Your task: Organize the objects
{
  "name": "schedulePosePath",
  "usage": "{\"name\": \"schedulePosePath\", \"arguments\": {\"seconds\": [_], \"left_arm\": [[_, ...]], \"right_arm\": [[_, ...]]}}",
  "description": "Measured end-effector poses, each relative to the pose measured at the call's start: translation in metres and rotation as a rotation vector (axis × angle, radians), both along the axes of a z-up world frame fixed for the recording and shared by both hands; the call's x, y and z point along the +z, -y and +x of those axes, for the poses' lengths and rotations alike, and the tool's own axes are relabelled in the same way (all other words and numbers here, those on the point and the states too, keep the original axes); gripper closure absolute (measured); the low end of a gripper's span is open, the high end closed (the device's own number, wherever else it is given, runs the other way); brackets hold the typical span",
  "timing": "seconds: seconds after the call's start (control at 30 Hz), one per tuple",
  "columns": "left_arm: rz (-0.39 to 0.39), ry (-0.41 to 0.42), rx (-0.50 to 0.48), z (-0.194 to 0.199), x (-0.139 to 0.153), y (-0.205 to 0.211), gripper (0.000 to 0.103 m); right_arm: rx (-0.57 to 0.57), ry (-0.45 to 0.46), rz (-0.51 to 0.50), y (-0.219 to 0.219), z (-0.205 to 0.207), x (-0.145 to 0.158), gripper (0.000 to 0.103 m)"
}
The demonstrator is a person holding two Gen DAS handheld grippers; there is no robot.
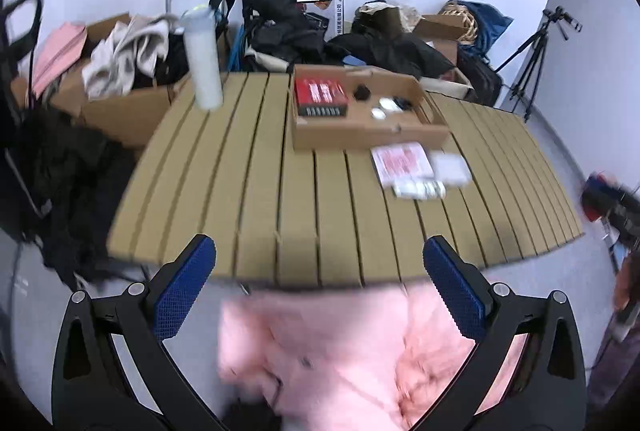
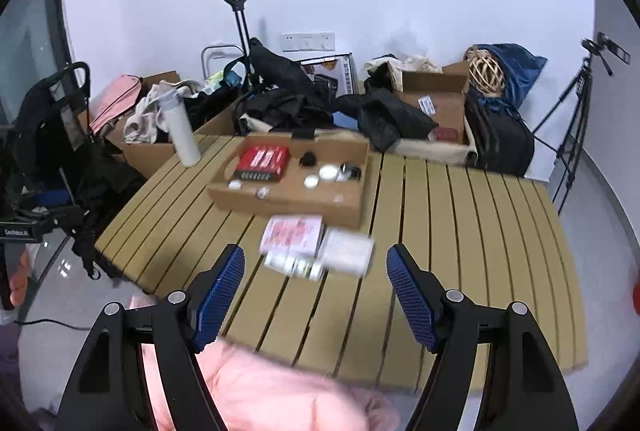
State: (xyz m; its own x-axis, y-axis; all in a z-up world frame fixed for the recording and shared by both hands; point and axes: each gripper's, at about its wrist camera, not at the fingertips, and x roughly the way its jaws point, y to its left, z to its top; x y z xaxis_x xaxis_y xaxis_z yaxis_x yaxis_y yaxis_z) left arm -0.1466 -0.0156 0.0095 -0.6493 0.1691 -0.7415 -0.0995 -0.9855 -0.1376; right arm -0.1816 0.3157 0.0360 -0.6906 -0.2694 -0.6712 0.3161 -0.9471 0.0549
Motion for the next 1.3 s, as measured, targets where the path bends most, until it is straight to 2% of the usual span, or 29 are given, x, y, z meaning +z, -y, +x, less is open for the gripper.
{"name": "schedulePosePath", "arguments": {"seconds": [0.07,0.17,0.23,0.27,0.33,0.43,0.57,0.63,0.77,0.87,0.97,1.07,1.1,1.13,1.17,1.2,1.27,1.3], "left_arm": [[0.012,-0.018,-0.022,0.037,-0.024,-0.007,0.0],[-0.04,0.036,-0.054,0.059,-0.059,-0.022,0.0],[-0.048,0.074,-0.067,0.058,-0.07,-0.029,0.0],[-0.043,0.089,-0.069,0.056,-0.074,-0.03,0.0],[-0.023,0.086,-0.062,0.054,-0.075,-0.029,0.0],[-0.013,0.08,-0.052,0.05,-0.079,-0.027,0.0],[-0.001,0.117,-0.051,0.034,-0.092,-0.031,0.0],[0.002,0.118,-0.07,0.02,-0.095,-0.038,0.0],[-0.003,0.106,-0.096,-0.015,-0.096,-0.058,0.0],[0.03,0.121,-0.114,-0.054,-0.099,-0.077,0.0],[0.059,0.155,-0.131,-0.088,-0.105,-0.1,0.002],[0.094,0.119,-0.213,-0.126,-0.103,-0.134,0.006],[0.113,0.098,-0.234,-0.145,-0.103,-0.148,0.008],[0.13,0.097,-0.238,-0.158,-0.104,-0.155,0.017],[0.158,0.109,-0.251,-0.175,-0.108,-0.166,0.025],[0.181,0.137,-0.273,-0.193,-0.115,-0.178,0.028],[0.19,0.191,-0.33,-0.22,-0.13,-0.201,0.044],[0.169,0.214,-0.349,-0.232,-0.14,-0.212,0.047]], "right_arm": [[0.029,0.008,-0.018,0.01,0.048,-0.02,0.026],[0.053,0.037,-0.108,0.016,0.086,-0.05,0.026],[0.088,0.106,-0.128,0.018,0.082,-0.071,0.026],[0.069,0.12,-0.1,0.017,0.079,-0.076,0.026],[0.047,0.107,-0.077,0.015,0.077,-0.077,0.026],[0.047,0.098,-0.119,0.01,0.074,-0.077,0.026],[0.02,0.131,-0.089,0.01,0.066,-0.096,0.028],[0.002,0.16,-0.089,0.005,0.057,-0.107,0.032],[-0.056,0.204,-0.078,-0.007,0.023,-0.124,0.032],[-0.068,0.196,-0.069,-0.013,-0.005,-0.127,0.032],[-0.029,0.168,-0.063,-0.011,-0.034,-0.128,0.032],[-0.034,0.177,-0.073,-0.017,-0.078,-0.134,0.032],[-0.044,0.19,-0.106,-0.023,-0.094,-0.137,0.032],[-0.059,0.208,-0.162,-0.032,-0.115,-0.142,0.032],[-0.077,0.217,-0.196,-0.036,-0.128,-0.146,0.032],[-0.093,0.224,-0.227,-0.041,-0.14,-0.149,0.032],[-0.118,0.247,-0.299,-0.051,-0.168,-0.16,0.037],[-0.127,0.262,-0.32,-0.053,-0.179,-0.165,0.044]]}}
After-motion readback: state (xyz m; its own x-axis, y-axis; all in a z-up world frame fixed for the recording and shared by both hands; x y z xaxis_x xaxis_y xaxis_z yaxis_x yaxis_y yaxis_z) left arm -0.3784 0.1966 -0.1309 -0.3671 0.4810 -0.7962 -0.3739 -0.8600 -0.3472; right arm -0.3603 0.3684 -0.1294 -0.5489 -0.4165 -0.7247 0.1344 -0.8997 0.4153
